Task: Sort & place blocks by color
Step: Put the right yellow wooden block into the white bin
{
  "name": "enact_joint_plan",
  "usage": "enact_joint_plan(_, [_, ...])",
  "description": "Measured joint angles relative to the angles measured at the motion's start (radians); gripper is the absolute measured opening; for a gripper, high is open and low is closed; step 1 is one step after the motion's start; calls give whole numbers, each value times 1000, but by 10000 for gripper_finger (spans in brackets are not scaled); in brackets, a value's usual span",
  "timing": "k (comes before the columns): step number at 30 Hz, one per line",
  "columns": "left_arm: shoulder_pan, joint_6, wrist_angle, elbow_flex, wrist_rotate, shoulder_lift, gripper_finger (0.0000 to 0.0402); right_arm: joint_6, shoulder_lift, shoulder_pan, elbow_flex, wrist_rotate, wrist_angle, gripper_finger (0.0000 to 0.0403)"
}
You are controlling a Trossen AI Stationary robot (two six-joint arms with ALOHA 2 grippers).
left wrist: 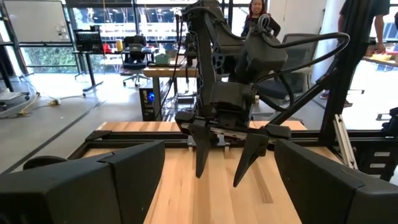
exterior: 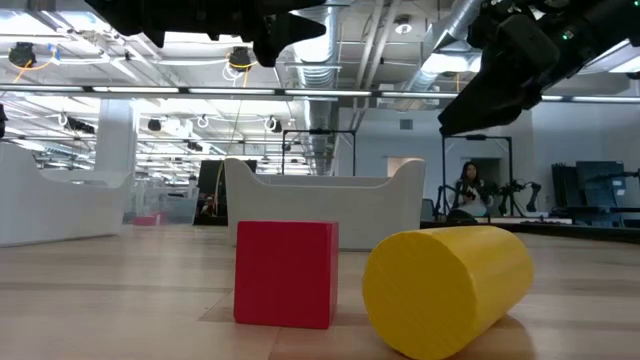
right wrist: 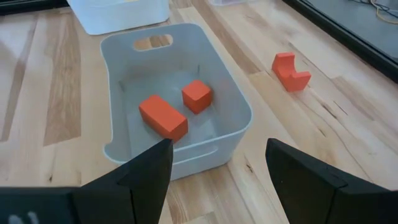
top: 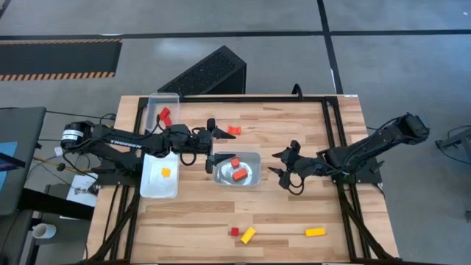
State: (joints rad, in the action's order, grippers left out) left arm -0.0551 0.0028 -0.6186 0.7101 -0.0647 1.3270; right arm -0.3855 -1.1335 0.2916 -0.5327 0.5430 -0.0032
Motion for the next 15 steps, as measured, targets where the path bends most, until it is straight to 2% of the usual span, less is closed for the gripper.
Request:
enact_joint_plan(10, [0,-7,0,0,1,0,293,-9,0,0,0,-9,0,281])
enact_joint_plan(15, [0,-8,0,0,1,0,293,-123,0,-35,0,-87,0,281])
